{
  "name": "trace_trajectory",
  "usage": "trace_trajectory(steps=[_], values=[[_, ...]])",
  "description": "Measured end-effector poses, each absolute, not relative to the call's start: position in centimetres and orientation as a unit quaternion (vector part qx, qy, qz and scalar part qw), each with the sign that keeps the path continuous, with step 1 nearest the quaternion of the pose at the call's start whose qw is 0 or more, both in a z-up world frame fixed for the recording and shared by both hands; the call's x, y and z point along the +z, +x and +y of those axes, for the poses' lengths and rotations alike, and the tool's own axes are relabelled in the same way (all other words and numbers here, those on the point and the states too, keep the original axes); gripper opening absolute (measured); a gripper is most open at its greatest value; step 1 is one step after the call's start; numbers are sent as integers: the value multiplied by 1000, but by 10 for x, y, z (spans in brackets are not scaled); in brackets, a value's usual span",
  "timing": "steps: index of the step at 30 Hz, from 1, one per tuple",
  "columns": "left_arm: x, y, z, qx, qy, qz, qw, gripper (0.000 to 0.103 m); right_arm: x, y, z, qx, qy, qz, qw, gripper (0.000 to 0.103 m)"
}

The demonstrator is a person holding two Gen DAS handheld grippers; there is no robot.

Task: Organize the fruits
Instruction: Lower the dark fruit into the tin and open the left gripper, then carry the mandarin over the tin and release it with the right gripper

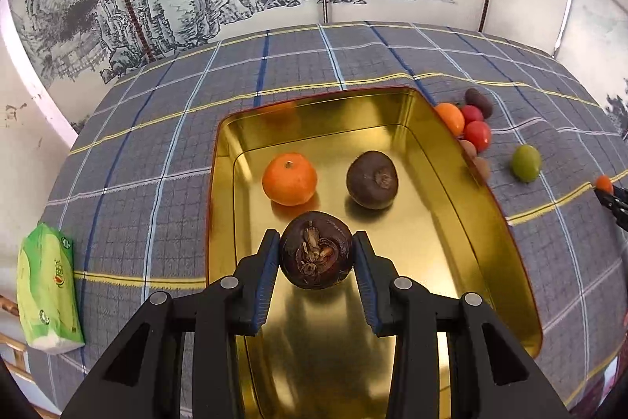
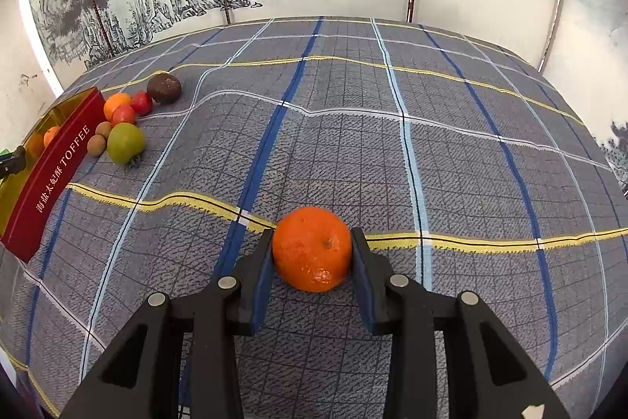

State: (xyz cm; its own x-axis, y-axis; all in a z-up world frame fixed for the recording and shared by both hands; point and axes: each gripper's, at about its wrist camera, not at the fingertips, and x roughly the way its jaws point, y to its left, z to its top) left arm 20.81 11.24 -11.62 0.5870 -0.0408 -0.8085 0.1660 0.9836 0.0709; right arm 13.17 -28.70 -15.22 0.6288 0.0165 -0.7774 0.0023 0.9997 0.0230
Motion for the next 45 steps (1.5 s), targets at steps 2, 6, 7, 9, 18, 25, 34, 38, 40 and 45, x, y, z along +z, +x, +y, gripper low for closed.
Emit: trace_trajectory(steps=[2, 6, 7, 9, 18, 25, 34, 38, 40, 45], values=[[-118, 212, 112, -57, 73, 451, 888, 38, -152, 132, -287, 3, 10, 431, 902, 34], [-121, 218, 112, -53, 81, 449, 888, 38, -152, 132, -286, 3, 8, 431, 902, 34], [-121, 219, 112, -52, 83, 449, 888, 38, -152, 132, -286, 3, 8, 431, 902, 34], [-122, 220, 112, -49, 88, 448, 889, 39, -152, 132, -286, 2, 8, 430, 903, 33], [-124, 223, 115, -37, 99, 444, 890, 39, -152, 132, -286, 3, 10, 431, 902, 33], [-113, 211, 117, -32, 107, 410, 905, 40, -152, 133, -286, 3, 10, 431, 902, 33], [-88, 172, 129, -52, 32, 397, 916, 57, -152, 129, -289, 0, 18, 430, 903, 33], [-82, 143, 141, -78, -26, 406, 910, 61, -151, 125, -289, 1, 24, 429, 903, 33], [-78, 127, 148, -73, -48, 407, 909, 66, -150, 121, -289, 2, 33, 429, 903, 33], [-67, 94, 168, -40, -76, 398, 913, 90, -140, 108, -290, 2, 60, 423, 904, 33]])
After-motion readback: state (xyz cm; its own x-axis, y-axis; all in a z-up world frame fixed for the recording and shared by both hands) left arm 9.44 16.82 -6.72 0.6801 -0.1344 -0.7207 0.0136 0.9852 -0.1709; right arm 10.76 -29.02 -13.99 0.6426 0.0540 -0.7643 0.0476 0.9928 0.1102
